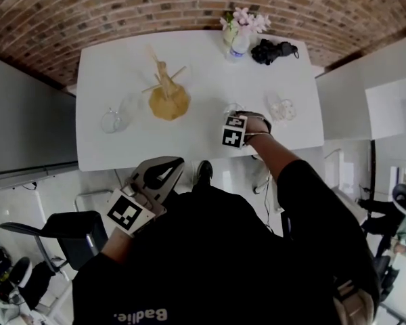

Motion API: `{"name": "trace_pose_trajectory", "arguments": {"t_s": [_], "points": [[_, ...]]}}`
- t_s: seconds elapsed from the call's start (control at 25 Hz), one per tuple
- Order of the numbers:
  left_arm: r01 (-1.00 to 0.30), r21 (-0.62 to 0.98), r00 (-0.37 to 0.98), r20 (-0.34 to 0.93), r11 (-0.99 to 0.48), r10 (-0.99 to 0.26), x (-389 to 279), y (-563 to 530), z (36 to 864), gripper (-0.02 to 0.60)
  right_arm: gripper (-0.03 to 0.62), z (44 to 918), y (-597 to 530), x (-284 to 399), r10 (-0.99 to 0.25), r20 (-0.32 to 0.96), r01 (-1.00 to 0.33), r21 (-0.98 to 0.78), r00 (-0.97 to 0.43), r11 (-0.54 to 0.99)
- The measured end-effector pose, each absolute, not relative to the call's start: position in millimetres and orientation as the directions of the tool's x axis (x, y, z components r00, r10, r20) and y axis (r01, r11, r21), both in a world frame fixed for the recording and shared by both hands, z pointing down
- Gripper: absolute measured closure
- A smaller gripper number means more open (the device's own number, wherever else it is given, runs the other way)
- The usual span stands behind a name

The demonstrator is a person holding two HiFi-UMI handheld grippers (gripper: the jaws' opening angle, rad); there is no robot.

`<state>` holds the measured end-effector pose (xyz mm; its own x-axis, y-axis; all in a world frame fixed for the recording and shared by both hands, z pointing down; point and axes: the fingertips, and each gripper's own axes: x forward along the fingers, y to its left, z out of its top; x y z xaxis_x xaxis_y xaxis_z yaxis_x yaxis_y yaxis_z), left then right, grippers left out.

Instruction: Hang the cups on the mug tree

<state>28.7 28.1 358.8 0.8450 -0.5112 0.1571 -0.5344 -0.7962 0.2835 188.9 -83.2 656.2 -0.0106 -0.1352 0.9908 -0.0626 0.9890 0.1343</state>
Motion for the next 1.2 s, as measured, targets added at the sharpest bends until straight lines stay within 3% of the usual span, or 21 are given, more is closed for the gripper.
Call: {"name": "trace_pose_trajectory", "arguments": {"t_s": [0.56, 0.88, 1.2], "points": [[-0.546, 0.257, 0.837, 0.151, -0.797, -0.525, 24, 23, 356, 0.583, 0.548, 599, -81, 165, -0.226, 0.930, -0.277, 0.144, -0.291, 0.950], [-0.565, 0.250, 0.825, 0.145, -0.787, -0.546, 12, 21, 356, 0.583, 0.548, 539, -44, 116, -0.228, 0.834, -0.332, 0.058, -0.502, 0.942], [-0.611, 0.245, 0.791, 0.144, -0.753, -0.595, -15, 15, 360, 0.583, 0.548, 467, -18, 59, -0.214, 0.701, -0.297, 0.004, -0.680, 0.955]]}}
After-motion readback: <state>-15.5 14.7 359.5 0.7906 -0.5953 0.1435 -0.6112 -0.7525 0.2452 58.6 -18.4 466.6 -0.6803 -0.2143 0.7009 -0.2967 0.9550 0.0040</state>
